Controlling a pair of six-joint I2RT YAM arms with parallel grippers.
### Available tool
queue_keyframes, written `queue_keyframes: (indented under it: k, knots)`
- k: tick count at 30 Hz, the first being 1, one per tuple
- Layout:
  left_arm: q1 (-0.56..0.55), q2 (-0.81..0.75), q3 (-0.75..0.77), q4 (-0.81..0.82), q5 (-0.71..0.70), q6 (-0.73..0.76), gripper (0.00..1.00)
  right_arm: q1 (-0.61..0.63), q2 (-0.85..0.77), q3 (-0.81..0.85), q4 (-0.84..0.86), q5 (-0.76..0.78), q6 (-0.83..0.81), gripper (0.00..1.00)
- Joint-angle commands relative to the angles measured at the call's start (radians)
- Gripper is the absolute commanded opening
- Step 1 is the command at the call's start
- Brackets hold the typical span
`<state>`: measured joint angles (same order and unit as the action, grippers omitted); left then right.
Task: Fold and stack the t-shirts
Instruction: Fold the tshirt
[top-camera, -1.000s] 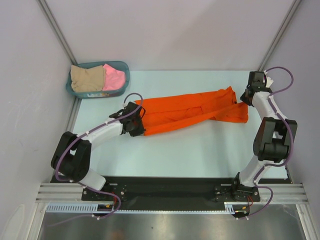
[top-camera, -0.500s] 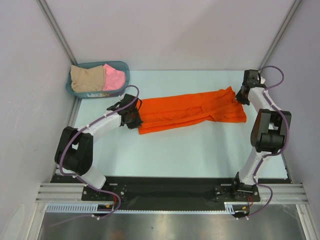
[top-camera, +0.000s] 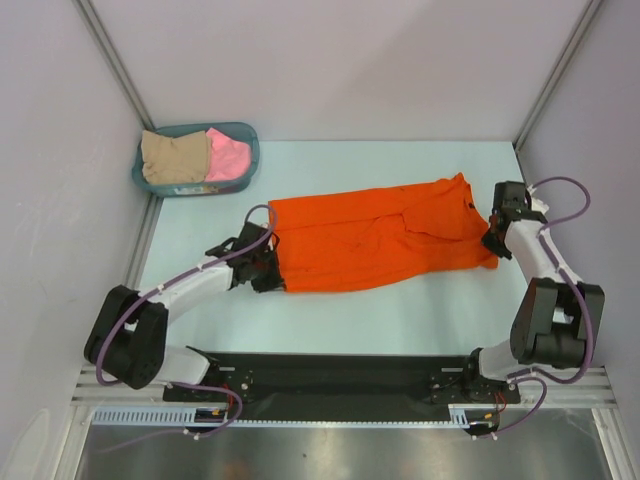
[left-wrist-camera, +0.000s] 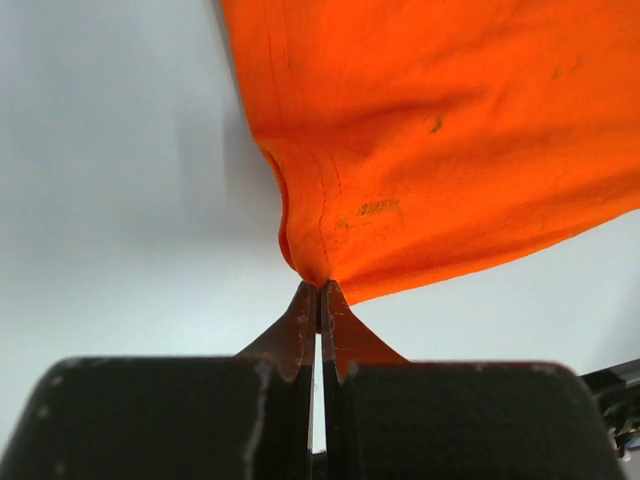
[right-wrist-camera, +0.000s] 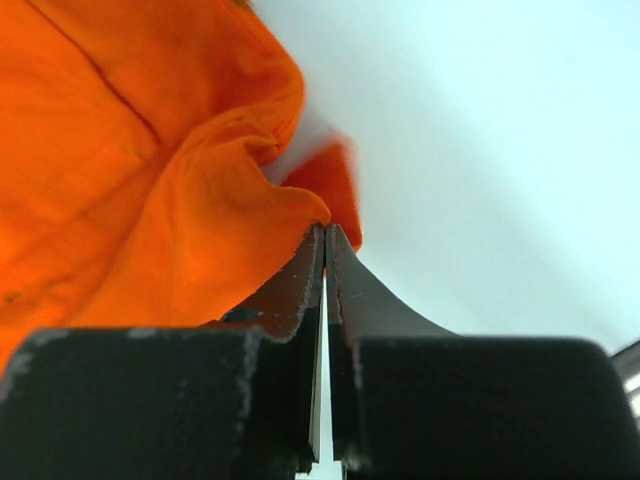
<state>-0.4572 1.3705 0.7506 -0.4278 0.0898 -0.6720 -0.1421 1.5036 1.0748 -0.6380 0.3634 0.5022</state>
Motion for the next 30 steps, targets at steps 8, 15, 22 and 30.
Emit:
queue_keyframes:
  k: [8,15,22,30]
  knots:
    - [-0.018,-0.105,-0.128,0.075,0.059,0.000,0.00,-0.031,-0.155,-0.200,-0.061,0.124,0.065,0.00]
    - [-0.017,-0.182,-0.192,0.067,0.030,-0.032,0.00,-0.050,-0.143,-0.253,-0.029,0.117,0.052,0.00]
    - [-0.018,-0.159,-0.166,0.072,0.027,-0.026,0.01,-0.051,-0.152,-0.217,-0.020,0.102,0.020,0.00]
    - [-0.006,-0.113,-0.093,0.058,-0.019,-0.021,0.00,-0.042,-0.128,-0.109,0.064,-0.064,-0.070,0.00]
